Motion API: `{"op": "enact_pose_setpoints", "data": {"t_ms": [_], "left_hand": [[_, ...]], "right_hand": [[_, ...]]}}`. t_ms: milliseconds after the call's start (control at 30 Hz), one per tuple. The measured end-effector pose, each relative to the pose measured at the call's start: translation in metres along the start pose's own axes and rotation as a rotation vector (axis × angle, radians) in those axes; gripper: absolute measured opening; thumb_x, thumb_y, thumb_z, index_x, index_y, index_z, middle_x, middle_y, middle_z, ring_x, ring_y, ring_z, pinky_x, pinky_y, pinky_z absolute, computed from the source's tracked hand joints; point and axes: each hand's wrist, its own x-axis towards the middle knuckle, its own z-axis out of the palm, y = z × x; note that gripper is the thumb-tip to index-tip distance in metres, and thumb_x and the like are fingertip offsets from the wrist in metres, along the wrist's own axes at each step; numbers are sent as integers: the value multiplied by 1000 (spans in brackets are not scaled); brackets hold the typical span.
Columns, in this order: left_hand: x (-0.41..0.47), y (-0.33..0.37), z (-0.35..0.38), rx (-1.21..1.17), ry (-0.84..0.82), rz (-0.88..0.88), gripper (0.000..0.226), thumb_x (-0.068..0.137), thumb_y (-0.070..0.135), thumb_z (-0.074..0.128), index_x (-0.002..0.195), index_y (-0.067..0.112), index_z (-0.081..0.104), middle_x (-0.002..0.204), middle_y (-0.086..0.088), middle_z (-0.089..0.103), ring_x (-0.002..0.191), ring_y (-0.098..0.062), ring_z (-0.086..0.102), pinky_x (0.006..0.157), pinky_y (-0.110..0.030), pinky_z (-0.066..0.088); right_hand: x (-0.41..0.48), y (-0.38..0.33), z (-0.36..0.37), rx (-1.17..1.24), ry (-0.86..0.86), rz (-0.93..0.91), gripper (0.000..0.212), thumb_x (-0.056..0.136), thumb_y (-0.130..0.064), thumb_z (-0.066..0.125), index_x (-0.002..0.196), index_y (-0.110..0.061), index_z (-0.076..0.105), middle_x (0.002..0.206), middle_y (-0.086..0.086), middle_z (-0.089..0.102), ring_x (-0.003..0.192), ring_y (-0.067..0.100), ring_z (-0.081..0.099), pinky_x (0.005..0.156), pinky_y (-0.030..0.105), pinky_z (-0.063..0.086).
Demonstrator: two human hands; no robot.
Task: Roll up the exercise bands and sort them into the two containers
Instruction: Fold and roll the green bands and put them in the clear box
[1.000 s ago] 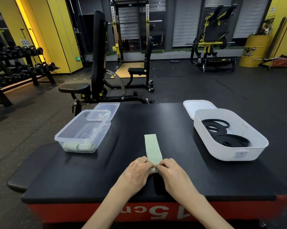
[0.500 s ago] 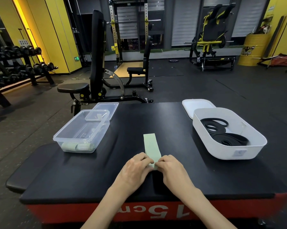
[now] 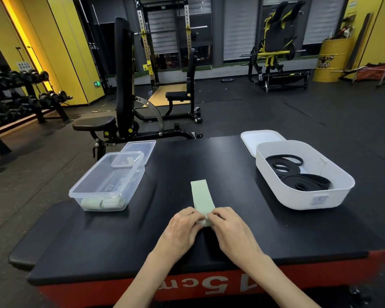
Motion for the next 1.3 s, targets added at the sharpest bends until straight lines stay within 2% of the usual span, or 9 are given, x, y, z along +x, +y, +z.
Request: {"op": "enact_pose_setpoints", "data": {"t_ms": [167,367,533,767,867,1000,1133,1300], "left_hand": [[0,-2,2,10,5,-28,16,88,16,58,99,9,68,94,1,63,83,-14,62,78,-27,51],[1,-3,0,10,8,-82,24,90,28,53,102,13,67,96,4,63,87,-14,61,80,-29,51],[3,-5,-5,5,-16,-37,20,81,19,69,99,13,66,95,6,62,86,-10,59,80,-24,48],[6,-8,-5,50,-68,-36,19,86,18,59,103,11,64,97,-1,62,87,-18,59,81,-28,47],[6,-5,-6,78,-101,-40,18,90,17,58,105,10,63,98,-3,60,89,-19,56,81,-22,41],[1,-4,-11,108,-149,-54,18,92,22,56,105,12,62,98,-1,59,89,-19,55,83,-26,41],[-2,-3,-11,92,-163,-70,17,92,24,56,106,15,62,97,3,58,90,-17,55,83,-20,37],[-3,-4,-12,88,-191,-103,21,94,31,54,108,17,62,93,8,55,92,-14,53,87,-17,35]], "right_hand": [[5,-1,3,-9,-8,12,21,71,3,72,85,-13,71,84,-5,61,78,14,55,62,20,49],[13,4,4,8,-38,59,26,67,4,75,84,-16,75,80,-7,64,73,12,56,60,17,46],[16,6,4,28,-54,76,22,77,3,66,89,-13,75,85,-2,67,77,19,59,63,29,53],[12,3,-4,59,-118,61,24,90,-11,57,112,-12,65,107,-1,58,101,16,51,82,24,44],[13,7,-3,22,-131,37,26,85,1,58,104,-13,68,99,-2,59,93,19,53,74,22,44],[10,7,-2,6,-156,-1,30,74,10,58,91,-12,69,89,-3,58,83,18,54,65,24,46],[5,4,-3,-5,-165,1,32,79,8,53,99,-13,67,94,-1,58,87,17,51,70,22,42],[11,5,-6,-32,-272,10,30,84,5,46,102,-14,62,100,-1,54,92,17,46,74,23,40]]}}
